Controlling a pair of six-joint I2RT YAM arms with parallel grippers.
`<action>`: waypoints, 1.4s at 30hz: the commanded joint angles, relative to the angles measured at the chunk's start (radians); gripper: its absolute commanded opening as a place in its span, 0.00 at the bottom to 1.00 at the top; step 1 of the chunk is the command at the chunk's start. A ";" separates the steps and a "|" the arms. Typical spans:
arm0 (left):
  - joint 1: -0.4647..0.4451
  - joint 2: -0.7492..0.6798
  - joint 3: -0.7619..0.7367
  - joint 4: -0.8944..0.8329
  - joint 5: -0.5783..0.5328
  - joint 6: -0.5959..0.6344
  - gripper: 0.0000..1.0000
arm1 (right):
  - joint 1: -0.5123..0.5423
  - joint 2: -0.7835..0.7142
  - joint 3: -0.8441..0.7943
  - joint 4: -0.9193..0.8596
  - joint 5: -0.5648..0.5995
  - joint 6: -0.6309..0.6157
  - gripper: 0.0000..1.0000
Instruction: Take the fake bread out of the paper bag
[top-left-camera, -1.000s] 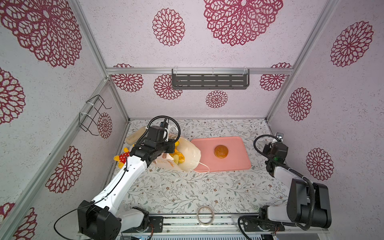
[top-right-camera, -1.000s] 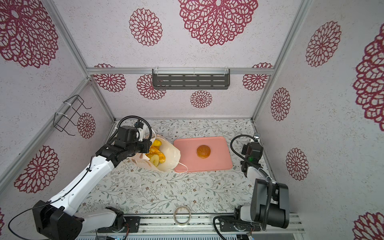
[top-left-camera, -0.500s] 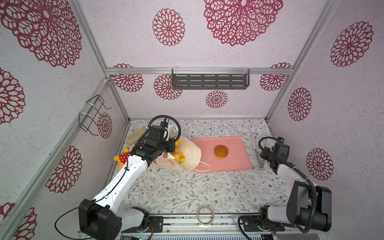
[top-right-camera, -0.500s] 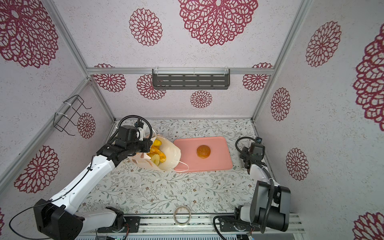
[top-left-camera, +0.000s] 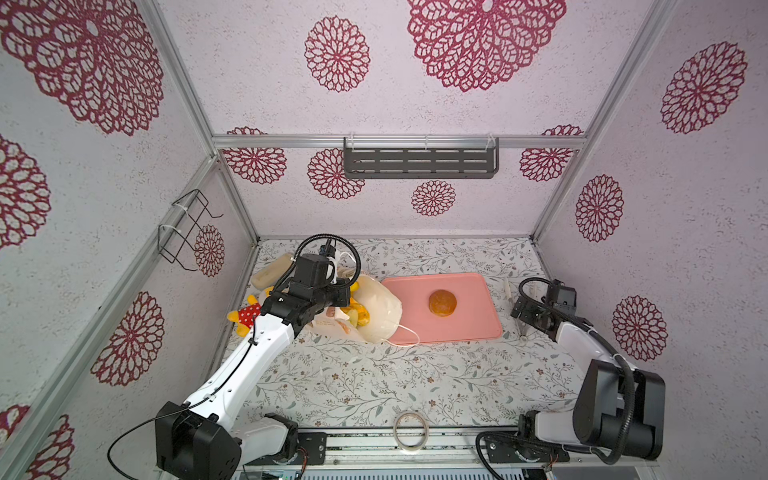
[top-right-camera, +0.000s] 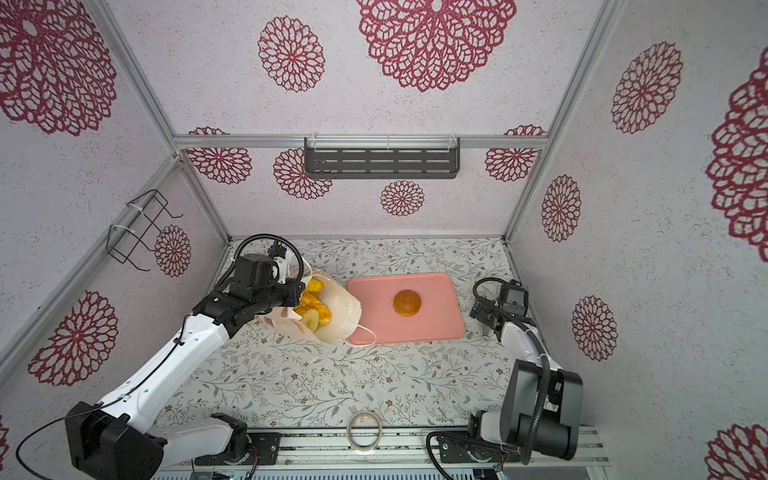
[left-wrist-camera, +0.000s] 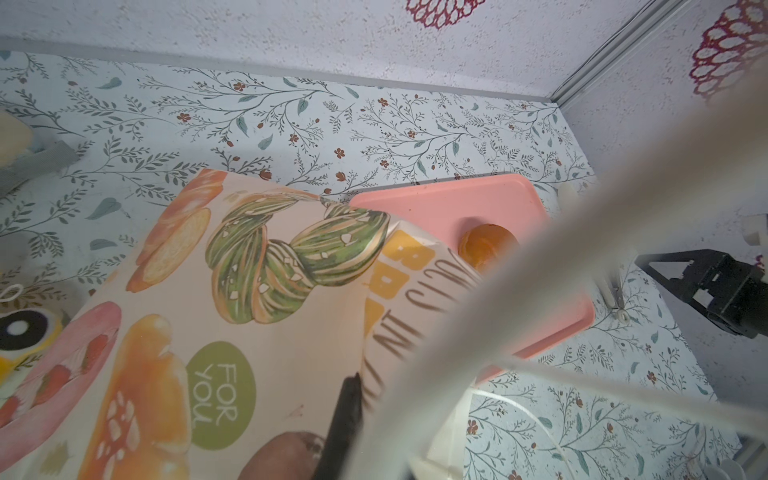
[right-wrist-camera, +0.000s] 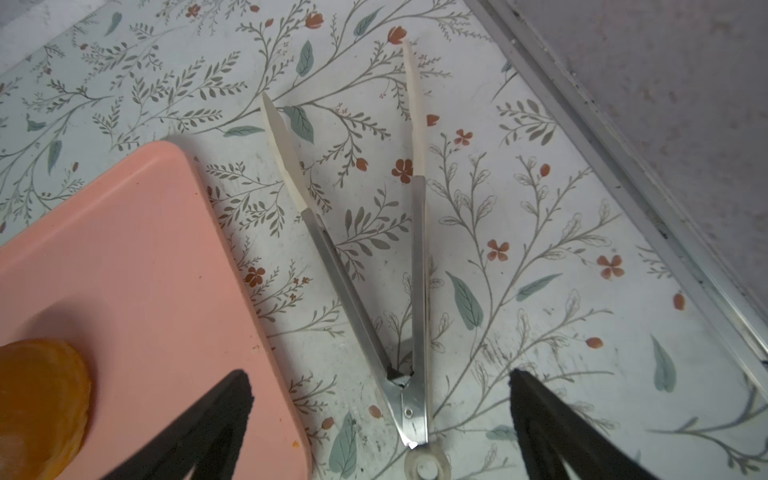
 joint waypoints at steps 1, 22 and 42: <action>0.006 -0.027 -0.003 0.034 0.007 0.005 0.00 | -0.011 0.109 0.046 0.040 -0.021 -0.071 0.99; 0.007 -0.038 -0.010 0.051 0.013 -0.011 0.00 | -0.035 0.276 0.105 0.009 -0.041 -0.250 0.80; 0.007 -0.046 -0.007 0.049 0.007 -0.014 0.00 | -0.029 0.319 0.207 -0.104 -0.094 -0.202 0.24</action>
